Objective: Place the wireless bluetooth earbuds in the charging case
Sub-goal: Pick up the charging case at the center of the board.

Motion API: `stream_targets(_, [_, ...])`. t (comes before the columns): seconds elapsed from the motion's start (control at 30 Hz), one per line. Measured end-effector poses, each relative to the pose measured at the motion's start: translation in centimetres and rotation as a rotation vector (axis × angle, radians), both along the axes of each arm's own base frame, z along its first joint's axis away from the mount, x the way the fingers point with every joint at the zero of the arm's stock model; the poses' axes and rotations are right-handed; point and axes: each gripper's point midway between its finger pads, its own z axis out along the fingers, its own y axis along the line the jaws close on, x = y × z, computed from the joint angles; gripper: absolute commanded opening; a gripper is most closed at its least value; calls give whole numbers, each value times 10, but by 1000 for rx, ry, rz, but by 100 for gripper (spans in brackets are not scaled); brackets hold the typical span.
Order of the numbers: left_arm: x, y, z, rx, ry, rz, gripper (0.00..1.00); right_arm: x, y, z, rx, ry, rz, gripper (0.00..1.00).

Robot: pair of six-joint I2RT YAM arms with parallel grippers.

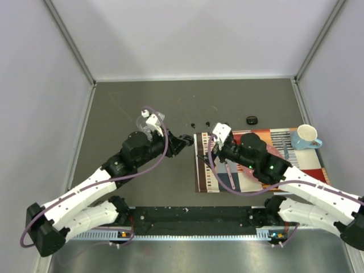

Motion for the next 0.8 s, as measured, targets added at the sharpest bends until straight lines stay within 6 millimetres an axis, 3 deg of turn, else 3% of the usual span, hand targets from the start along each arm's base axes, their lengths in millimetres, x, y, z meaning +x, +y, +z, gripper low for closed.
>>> stream_targets(0.13, [-1,19,13,4,-87,52,0,4,-14,12,96,113,-100,97])
stream_targets(0.23, [-5,32,20,-5,-161,74,0,21,-28,20,224,281,-177,81])
stream_targets(0.27, [-6,34,16,2,-177,75,0,31,-35,20,284,367,-211,99])
stream_targets(0.33, [-11,42,22,-13,-245,75,0,42,-38,19,384,518,-241,99])
stream_targets(0.43, [-15,49,20,-10,-327,76,0,38,-21,11,500,815,-186,99])
stream_targets(0.53, [-17,53,18,7,-405,72,0,25,1,17,598,1044,-70,99])
stream_targets(0.8, [-19,52,23,9,-579,45,0,7,11,48,825,1315,49,99])
